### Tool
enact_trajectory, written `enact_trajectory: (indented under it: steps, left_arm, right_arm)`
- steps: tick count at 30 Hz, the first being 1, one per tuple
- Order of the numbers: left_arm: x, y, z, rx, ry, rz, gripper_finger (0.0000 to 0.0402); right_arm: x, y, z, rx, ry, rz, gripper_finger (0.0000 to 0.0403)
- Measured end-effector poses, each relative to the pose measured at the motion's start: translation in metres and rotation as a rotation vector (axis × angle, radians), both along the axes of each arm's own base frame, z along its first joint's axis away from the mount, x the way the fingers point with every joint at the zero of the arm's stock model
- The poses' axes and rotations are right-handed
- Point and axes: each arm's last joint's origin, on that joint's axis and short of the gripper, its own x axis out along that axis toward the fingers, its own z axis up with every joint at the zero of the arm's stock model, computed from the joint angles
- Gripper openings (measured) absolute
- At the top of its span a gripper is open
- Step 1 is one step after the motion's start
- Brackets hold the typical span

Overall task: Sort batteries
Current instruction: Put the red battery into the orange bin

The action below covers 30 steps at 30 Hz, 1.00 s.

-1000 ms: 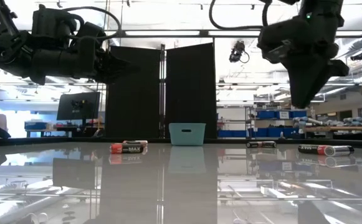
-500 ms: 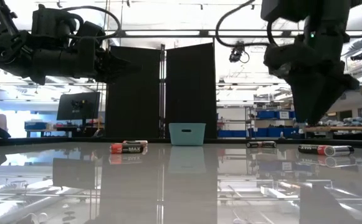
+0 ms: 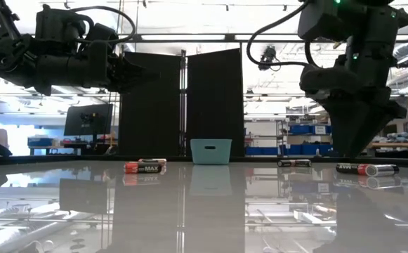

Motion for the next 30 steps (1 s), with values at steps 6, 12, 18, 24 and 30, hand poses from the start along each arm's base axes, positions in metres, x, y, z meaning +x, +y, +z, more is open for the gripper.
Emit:
enact_trajectory:
  steps: [6, 12, 18, 24, 30]
  left_arm:
    - [0.0, 0.0, 0.0, -0.001, 0.003, 0.0, 0.0012]
    - [0.0, 0.0, -0.001, -0.006, 0.01, 0.0, 0.0012]
    - [0.0, 0.0, -0.002, -0.008, 0.018, 0.0, 0.0011]
    - [0.0, 0.0, -0.002, -0.008, 0.018, 0.0, 0.0012]
    - [0.0, 0.0, -0.002, -0.008, 0.018, 0.0, 0.0012]
  right_arm:
    - [-0.003, 0.0, -0.013, 0.016, -0.043, -0.005, 0.0162]
    - [-0.009, -0.002, -0.021, 0.013, -0.021, -0.006, 0.0155]
    - [-0.015, -0.004, -0.027, 0.0, -0.006, -0.001, 0.0142]
    - [-0.016, -0.013, -0.028, 0.001, 0.018, 0.017, 0.0102]
    - [-0.013, -0.025, -0.026, -0.003, 0.034, 0.071, 0.0058]
